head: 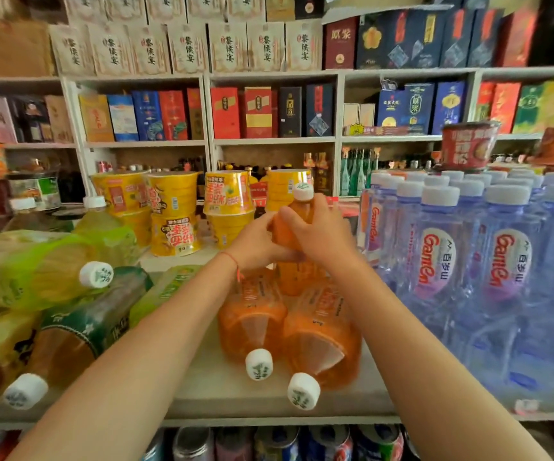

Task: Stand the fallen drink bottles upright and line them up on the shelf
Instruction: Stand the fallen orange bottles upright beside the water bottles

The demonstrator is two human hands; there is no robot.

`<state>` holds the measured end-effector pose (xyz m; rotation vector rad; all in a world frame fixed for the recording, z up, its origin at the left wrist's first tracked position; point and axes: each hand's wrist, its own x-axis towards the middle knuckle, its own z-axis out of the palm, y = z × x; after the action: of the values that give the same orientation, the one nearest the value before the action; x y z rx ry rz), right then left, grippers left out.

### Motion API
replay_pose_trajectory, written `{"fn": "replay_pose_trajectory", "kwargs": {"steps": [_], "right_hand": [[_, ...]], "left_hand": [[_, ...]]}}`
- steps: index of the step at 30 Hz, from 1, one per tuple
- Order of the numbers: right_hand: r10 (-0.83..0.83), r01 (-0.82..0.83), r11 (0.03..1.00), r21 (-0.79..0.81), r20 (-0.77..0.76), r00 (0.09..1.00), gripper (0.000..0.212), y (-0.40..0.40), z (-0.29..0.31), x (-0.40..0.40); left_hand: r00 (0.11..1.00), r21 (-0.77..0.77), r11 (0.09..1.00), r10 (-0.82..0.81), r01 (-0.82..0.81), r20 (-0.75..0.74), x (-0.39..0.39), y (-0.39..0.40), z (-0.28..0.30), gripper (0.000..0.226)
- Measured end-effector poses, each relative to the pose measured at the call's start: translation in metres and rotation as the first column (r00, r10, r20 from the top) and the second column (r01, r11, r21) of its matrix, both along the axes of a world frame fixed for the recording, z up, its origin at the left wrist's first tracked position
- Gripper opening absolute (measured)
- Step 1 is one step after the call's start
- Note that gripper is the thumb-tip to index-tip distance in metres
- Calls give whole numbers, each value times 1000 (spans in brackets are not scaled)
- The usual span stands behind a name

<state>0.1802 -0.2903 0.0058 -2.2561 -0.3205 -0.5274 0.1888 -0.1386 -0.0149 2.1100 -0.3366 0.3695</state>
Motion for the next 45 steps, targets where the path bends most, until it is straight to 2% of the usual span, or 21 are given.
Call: {"fn": "replay_pose_trajectory", "kwargs": {"steps": [6,9,12,14,15,17,19,22,25,29,31,33,35,40,43,45], "right_hand": [[22,-25,1000,-19,-152,988,65,8,-2,3],[3,-10,999,-41,-168,986,64,8,-1,1],[-2,-11,997,-72,-175,985,62,5,1,-6],[-28,11,989,-148,-113,993,63,1,-2,-16],[-30,22,985,-173,-46,998,64,-2,-4,-23],[41,-24,987,-161,105,994,60,-7,-10,-40],[174,-139,973,-186,193,966,47,-8,-13,-59],[312,-265,902,-340,93,945,29,-9,-25,-84],[359,-306,815,-491,13,933,45,-26,-49,-106],[459,-343,796,-498,128,879,89,-65,-82,-131],[453,-271,766,-583,189,871,104,-71,-93,-136],[408,-158,764,-626,278,870,99,-67,-102,-138],[386,-104,804,-585,381,840,87,-62,-106,-138],[377,-60,858,-511,546,748,79,-57,-104,-131],[297,-102,937,-334,608,737,64,-49,-86,-128],[216,-140,975,-172,592,777,53,-43,-68,-127]], "left_hand": [[991,114,993,-15,30,-130,2,4,-1,38],[992,162,986,-9,30,-128,0,4,0,41],[992,302,953,48,-10,-118,-11,3,4,53],[992,440,896,104,-62,-72,-25,7,7,69],[989,486,866,148,-117,-25,-33,11,8,69],[974,495,839,211,-224,84,-54,20,7,54],[972,469,852,189,-234,142,-72,24,-1,35],[987,474,867,111,-154,118,-94,22,-20,23],[987,466,877,47,-114,151,-110,20,-37,27],[964,520,838,29,-168,263,-123,12,-51,50],[959,546,811,65,-211,275,-126,8,-53,58],[956,538,810,89,-232,279,-129,5,-53,58],[957,517,823,101,-235,273,-132,2,-53,57],[964,494,842,104,-216,245,-136,0,-50,54],[968,493,846,98,-204,233,-136,1,-49,43],[967,460,867,89,-192,237,-137,0,-50,39]]}}
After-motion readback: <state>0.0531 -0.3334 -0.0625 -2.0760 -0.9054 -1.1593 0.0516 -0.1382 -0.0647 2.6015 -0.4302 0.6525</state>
